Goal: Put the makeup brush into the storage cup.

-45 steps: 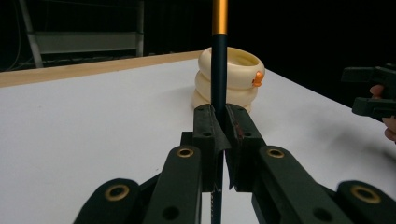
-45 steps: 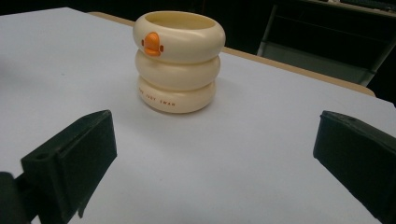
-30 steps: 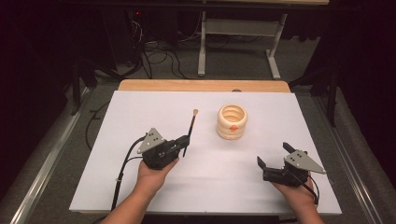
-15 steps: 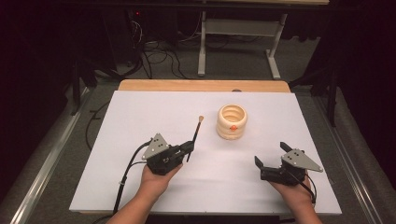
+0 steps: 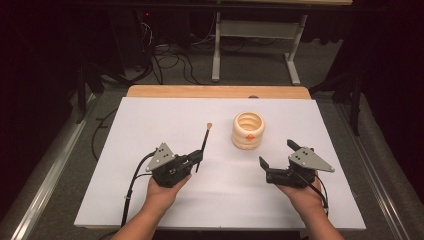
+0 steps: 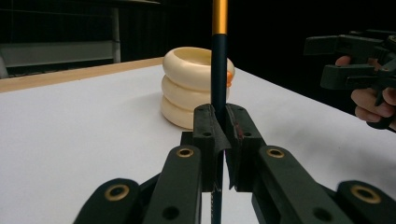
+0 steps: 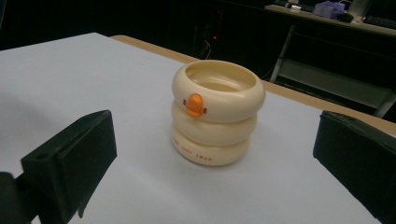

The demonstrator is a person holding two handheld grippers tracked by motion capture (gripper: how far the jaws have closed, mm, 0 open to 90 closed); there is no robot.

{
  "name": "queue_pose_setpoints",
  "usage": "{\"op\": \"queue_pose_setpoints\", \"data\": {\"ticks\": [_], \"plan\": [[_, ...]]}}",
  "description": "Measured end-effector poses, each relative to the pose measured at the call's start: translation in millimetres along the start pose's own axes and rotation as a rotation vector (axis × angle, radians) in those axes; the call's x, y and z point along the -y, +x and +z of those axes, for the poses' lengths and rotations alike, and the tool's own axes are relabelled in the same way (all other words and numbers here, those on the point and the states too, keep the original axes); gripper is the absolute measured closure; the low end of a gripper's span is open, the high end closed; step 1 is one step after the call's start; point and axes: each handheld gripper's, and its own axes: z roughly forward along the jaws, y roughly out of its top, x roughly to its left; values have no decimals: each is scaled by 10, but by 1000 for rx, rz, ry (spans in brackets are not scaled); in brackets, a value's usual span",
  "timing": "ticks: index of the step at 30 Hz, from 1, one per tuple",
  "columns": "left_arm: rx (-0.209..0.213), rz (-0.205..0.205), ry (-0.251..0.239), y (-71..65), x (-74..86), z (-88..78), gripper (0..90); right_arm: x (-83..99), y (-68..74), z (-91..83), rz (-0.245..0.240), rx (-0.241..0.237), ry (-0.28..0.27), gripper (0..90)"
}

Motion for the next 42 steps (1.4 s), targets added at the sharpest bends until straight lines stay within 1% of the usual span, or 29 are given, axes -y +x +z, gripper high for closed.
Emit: {"op": "queue_pose_setpoints", "data": {"ticks": [3,12,15,16,18,19,20,22,23,25,29,30,31,32,35,36,39,42], "plan": [[-6,-6,-4,16,2,-19,838,-58,52,41,-9,-11,-6,10],[-3,-1,0,11,7,-14,838,-212,179,123,-18,-44,-33,13],[-5,0,-2,14,7,-19,839,-246,218,145,-13,-50,-35,15],[-6,0,-2,16,7,-18,838,-257,228,154,-23,-50,-38,15],[-7,-1,-2,12,11,-12,839,-275,262,169,-14,-57,-41,16],[-6,0,-2,11,13,-9,839,-285,273,178,-21,-61,-44,17],[-5,0,-2,10,14,-8,839,-294,293,185,-16,-63,-43,18],[-5,0,-1,8,16,-6,839,-308,320,207,-29,-72,-48,18],[-5,-1,-1,7,18,-5,839,-309,343,216,-25,-69,-44,19],[-6,0,-1,6,21,-5,838,-306,370,244,-36,-76,-48,19],[-4,2,3,4,30,2,839,-276,405,290,-24,-81,-43,20],[-3,1,6,2,33,6,838,-265,411,298,-30,-82,-41,20],[-1,2,8,0,36,10,838,-247,422,309,-20,-89,-42,20],[0,1,10,-4,40,15,838,-226,426,320,-23,-87,-42,20],[3,5,13,-18,50,27,838,-137,438,354,-7,-99,-30,20],[4,5,14,-22,54,32,838,-99,444,365,-19,-99,-18,21],[8,9,16,-38,63,45,838,-62,452,366,-15,-103,-12,22],[10,12,18,-51,67,51,838,-25,472,359,-28,-108,-5,23]]}}
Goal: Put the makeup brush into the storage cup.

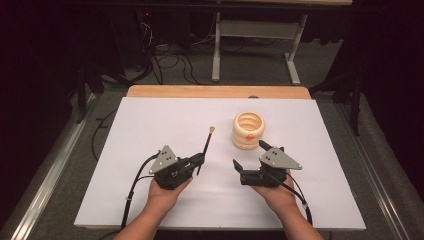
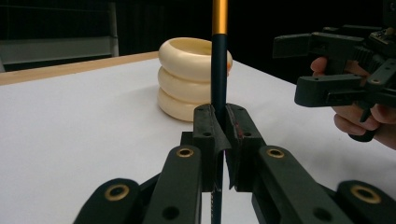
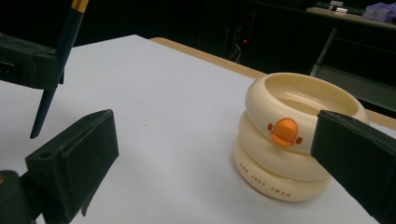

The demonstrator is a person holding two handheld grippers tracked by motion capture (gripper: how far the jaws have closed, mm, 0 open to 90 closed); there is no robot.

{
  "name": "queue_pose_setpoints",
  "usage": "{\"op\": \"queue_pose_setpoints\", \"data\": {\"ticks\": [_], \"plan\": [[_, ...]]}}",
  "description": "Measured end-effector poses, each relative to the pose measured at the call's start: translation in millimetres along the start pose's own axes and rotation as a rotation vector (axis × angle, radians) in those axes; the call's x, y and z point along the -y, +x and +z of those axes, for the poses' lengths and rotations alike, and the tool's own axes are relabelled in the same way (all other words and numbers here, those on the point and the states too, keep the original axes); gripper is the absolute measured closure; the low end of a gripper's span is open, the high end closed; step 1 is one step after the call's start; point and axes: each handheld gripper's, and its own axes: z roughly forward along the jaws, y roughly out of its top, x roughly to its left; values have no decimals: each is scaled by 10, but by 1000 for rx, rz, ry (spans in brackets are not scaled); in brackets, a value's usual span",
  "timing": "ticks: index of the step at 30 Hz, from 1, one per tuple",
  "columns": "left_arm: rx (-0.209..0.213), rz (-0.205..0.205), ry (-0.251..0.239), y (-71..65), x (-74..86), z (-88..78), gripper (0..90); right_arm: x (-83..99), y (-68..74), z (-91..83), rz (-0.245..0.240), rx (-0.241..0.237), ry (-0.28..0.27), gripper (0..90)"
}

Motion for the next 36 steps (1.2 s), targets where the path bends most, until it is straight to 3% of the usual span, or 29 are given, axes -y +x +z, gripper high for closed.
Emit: {"op": "queue_pose_setpoints", "data": {"ticks": [11,14,23,36], "plan": [[19,8,15,-67,41,47,838,51,68,-1,-27,-20,6,30],[24,11,21,-94,57,59,838,51,69,-5,-15,-37,-1,31],[36,14,31,-136,92,89,838,28,70,-40,86,-100,-28,72],[47,9,37,-170,144,136,838,44,94,-14,212,-212,-62,222]]}}
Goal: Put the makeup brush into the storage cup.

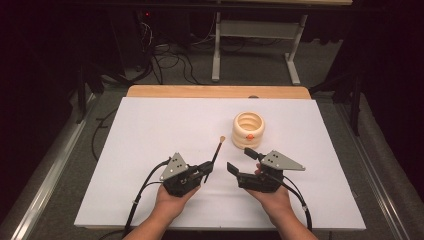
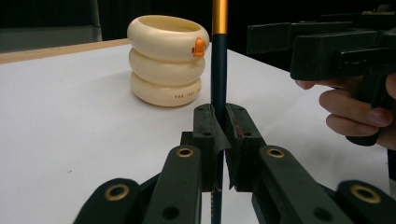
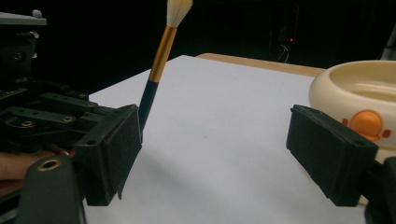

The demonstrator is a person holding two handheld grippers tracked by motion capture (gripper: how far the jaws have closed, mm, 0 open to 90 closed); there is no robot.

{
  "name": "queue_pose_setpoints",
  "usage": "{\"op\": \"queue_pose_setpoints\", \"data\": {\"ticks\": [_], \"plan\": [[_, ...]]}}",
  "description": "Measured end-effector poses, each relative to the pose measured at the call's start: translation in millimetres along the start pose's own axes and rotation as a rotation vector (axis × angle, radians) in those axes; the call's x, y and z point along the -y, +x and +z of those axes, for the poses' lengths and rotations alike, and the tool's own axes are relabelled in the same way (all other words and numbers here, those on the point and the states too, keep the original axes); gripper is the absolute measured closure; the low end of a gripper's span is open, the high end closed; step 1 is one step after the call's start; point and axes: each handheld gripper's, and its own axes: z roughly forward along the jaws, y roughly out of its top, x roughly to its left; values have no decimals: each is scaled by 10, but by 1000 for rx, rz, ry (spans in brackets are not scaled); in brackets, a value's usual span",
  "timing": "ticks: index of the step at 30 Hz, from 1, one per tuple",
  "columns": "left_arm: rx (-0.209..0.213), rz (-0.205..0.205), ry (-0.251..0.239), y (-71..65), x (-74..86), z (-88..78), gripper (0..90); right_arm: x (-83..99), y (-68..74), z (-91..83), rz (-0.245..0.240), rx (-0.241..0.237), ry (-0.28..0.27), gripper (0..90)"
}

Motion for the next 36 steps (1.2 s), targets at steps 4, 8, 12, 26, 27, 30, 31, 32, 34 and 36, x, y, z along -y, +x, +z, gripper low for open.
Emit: {"op": "queue_pose_setpoints", "data": {"ticks": [4,8,12,26,27,30,31,32,34,36], "plan": [[4,-2,2,-6,14,16,838,14,3,12,25,-19,-3,262],[9,-10,1,-18,30,31,838,31,20,35,28,-36,1,302],[13,-11,-2,-31,34,38,838,45,26,50,51,-62,-1,338],[35,-14,-4,-72,55,69,838,46,55,77,85,-110,-19,452],[35,-13,-3,-72,57,71,838,47,57,77,87,-111,-21,459],[38,-13,-1,-76,61,76,838,45,62,80,107,-116,-23,478],[40,-14,-1,-81,62,79,838,44,63,83,116,-119,-25,484],[42,-14,-1,-86,63,81,838,44,68,86,124,-121,-25,491],[47,-14,0,-100,66,85,838,45,70,90,124,-125,-27,505],[49,-10,-1,-111,67,90,838,43,75,90,126,-125,-27,518]]}}
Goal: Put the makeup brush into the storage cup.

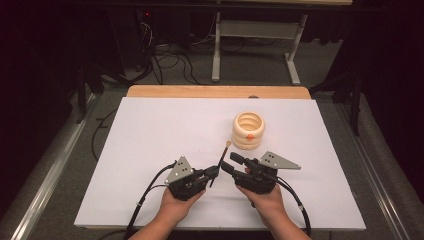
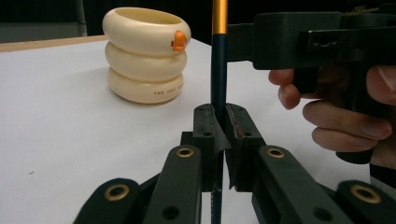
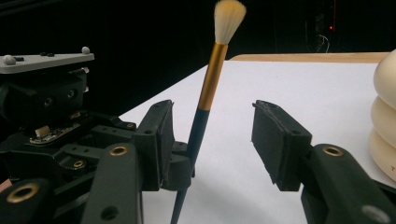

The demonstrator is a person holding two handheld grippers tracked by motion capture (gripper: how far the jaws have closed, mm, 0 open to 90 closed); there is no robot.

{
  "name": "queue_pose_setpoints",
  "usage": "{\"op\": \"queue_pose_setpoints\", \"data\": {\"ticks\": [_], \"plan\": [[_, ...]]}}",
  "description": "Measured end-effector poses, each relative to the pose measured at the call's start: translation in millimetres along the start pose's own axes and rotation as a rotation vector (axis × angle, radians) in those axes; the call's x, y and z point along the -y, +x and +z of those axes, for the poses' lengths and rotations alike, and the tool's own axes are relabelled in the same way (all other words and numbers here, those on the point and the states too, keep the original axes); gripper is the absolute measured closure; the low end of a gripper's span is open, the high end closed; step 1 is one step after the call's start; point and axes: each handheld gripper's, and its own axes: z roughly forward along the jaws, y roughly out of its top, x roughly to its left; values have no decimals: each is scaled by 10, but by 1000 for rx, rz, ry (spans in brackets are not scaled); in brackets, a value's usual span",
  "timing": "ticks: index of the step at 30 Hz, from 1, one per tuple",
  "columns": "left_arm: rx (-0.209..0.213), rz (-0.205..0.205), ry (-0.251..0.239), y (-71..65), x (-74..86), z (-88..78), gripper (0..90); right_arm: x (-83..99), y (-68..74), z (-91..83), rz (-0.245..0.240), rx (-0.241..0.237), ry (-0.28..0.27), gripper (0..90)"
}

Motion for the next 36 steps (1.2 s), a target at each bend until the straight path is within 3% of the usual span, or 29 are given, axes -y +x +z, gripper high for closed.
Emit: {"op": "queue_pose_setpoints", "data": {"ticks": [36], "plan": [[15,13,-8,-48,9,15,838,24,64,37,2,-18,-22,729]]}}
